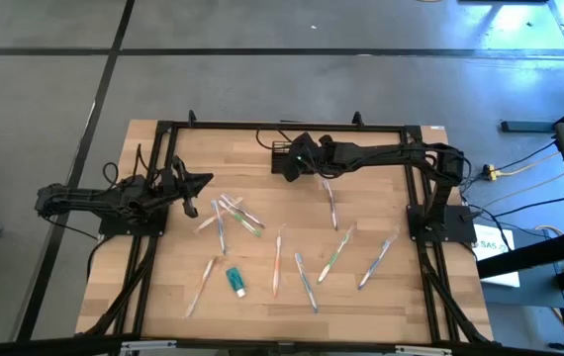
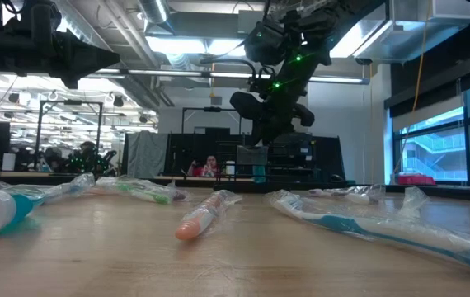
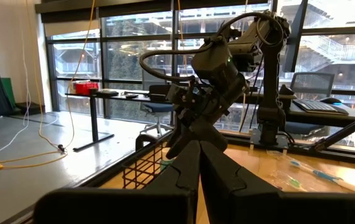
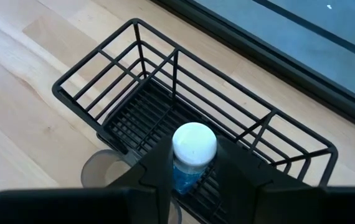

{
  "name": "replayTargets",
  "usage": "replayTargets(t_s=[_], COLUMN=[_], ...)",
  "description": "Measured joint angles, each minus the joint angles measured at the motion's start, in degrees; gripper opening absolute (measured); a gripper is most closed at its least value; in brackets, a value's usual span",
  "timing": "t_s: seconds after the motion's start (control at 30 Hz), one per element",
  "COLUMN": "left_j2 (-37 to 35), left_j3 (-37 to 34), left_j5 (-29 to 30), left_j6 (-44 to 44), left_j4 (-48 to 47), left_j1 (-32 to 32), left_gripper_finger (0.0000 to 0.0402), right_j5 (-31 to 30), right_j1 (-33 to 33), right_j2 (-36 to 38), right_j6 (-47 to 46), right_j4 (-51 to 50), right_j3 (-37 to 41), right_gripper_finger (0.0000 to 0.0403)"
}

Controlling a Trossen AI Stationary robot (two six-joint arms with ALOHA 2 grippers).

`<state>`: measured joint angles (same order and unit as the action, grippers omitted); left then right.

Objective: Pick & Place toothbrushing station
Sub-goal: Put the top mouthwash into the middle section of the wire organizer

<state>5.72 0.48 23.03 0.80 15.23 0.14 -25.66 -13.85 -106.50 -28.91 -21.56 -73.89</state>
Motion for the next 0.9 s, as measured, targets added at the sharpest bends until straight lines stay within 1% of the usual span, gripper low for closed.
replayTargets(t_s=[0.53,0.77,0.9], left_j2=[-0.01,0.0,-0.01], left_j3=[-0.01,-0.01,0.01], left_j5=[0.0,0.01,0.01], left_j6=[0.0,0.0,0.01], left_j4=[0.0,0.0,0.01], left_j1=[0.0,0.0,0.01], left_gripper_finger=[0.0006,0.0006,0.0006], right_j5=[-0.73,-0.9,-0.87], right_j1=[0.0,0.0,0.01], right_j2=[0.0,0.0,0.0], right_j6=[1.05,1.03,1.05], right_j4=[0.0,0.09,0.09], right_j3=[0.0,0.0,0.0], right_gripper_finger=[0.0107,0.0142,0.0155])
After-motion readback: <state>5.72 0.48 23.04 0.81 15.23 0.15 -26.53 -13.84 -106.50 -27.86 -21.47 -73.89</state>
